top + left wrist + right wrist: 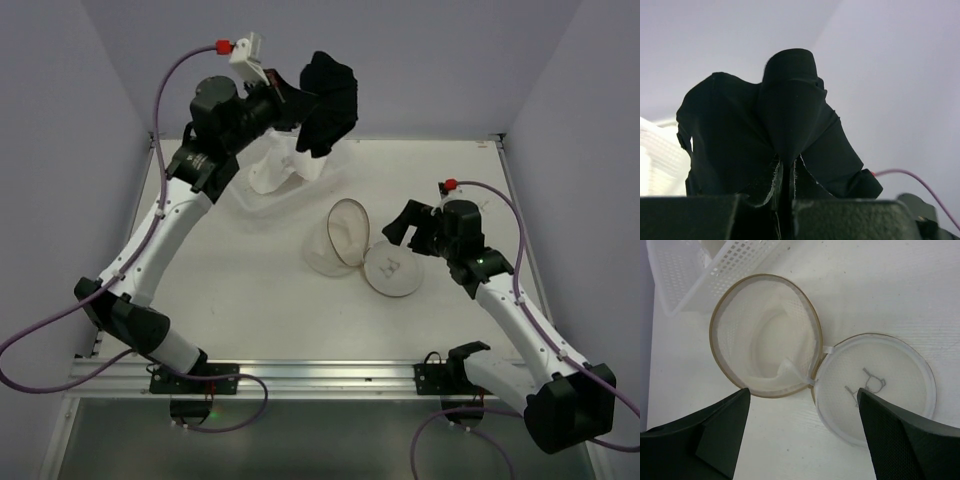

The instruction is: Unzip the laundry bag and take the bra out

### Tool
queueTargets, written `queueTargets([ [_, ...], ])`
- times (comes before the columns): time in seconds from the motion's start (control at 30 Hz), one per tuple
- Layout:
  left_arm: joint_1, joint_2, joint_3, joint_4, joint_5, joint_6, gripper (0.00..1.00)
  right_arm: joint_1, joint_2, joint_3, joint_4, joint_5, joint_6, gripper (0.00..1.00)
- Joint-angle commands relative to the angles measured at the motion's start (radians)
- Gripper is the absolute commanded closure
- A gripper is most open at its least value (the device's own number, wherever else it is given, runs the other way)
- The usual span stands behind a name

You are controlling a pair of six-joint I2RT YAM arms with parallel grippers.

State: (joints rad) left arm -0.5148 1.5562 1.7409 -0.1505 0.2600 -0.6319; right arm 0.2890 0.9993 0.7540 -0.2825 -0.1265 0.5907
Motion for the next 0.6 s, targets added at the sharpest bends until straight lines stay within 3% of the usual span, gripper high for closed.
queueTargets([
  [0.0,0.081,0.020,0.078,-0.127,-0.106,0.142,1.00,0.002,-0.019,0.045,-0.012,-0.021,-0.020,0.10],
  [0.13,0.148,0.126,0.170,-0.260,-0.269,0.250,1.00,0.002,-0.019,0.038,-0.026,-0.027,-0.025,0.10],
  [0.23,0.176,0.238,0.184,-0.273,-0.349,0.342,1.00,0.002,-0.022,0.016,-0.024,-0.041,-0.020,0.10],
  [0.4,0.191,0.486,0.198,-0.216,-0.375,0.426,1.00,0.002,-0.025,-0.002,-0.024,-0.055,-0.011,0.09],
  [0.57,0.193,0.648,0.213,-0.117,-0.312,0.419,1.00,0.002,-0.030,-0.021,-0.038,-0.062,-0.005,0.09],
])
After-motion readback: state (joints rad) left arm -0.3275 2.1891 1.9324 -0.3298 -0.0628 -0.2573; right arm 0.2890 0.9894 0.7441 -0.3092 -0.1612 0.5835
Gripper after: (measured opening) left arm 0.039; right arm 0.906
